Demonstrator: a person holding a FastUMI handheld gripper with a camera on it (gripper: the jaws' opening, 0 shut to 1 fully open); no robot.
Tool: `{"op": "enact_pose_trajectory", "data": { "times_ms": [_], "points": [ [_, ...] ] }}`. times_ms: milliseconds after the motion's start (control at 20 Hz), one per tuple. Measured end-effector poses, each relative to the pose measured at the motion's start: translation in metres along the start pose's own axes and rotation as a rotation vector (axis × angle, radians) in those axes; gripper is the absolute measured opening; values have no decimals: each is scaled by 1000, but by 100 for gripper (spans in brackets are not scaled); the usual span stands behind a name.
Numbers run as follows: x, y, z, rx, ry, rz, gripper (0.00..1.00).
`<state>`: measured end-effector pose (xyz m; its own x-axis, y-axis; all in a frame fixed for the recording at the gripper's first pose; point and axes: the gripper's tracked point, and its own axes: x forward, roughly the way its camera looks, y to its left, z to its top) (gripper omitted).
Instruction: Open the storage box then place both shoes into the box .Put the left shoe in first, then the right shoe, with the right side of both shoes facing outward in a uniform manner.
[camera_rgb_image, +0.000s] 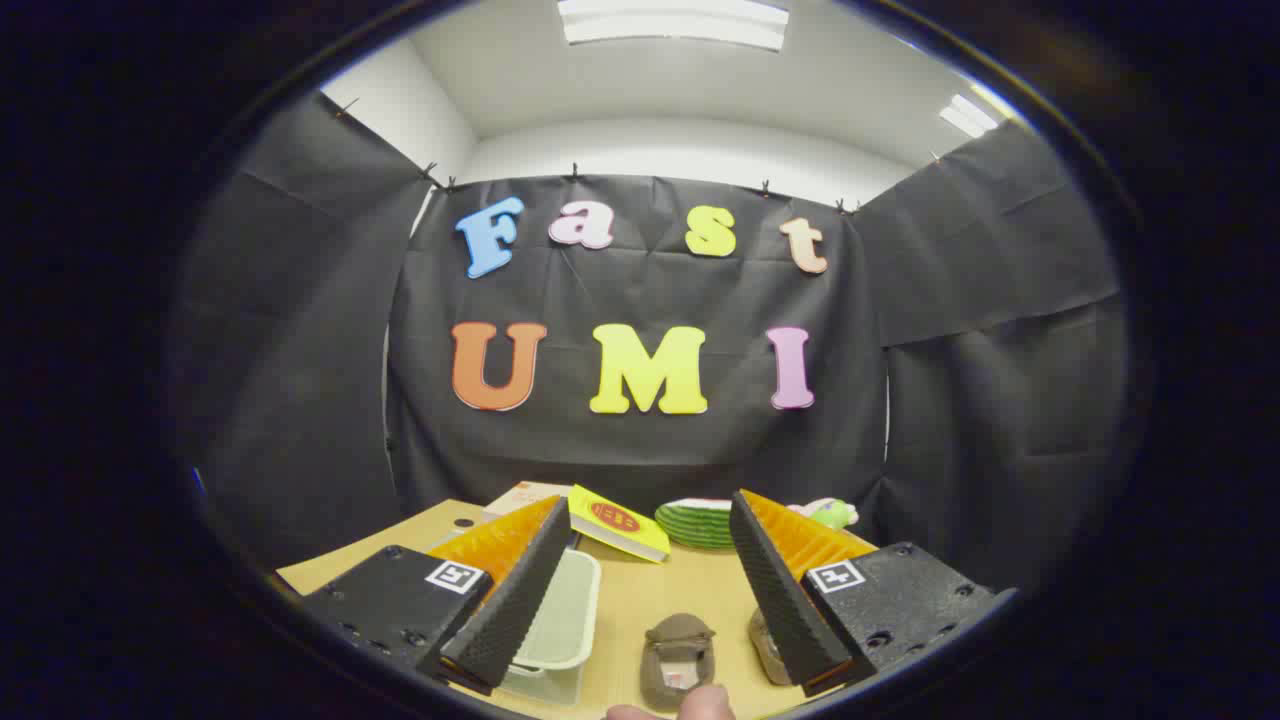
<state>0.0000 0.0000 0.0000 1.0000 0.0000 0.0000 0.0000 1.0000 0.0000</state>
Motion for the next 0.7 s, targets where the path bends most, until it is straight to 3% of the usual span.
{"op": "enact_pose_trajectory", "data": {
  "times_ms": [700],
  "points": [
    [1, 14, -8, 24, 57, 30, 100]
  ]
}}
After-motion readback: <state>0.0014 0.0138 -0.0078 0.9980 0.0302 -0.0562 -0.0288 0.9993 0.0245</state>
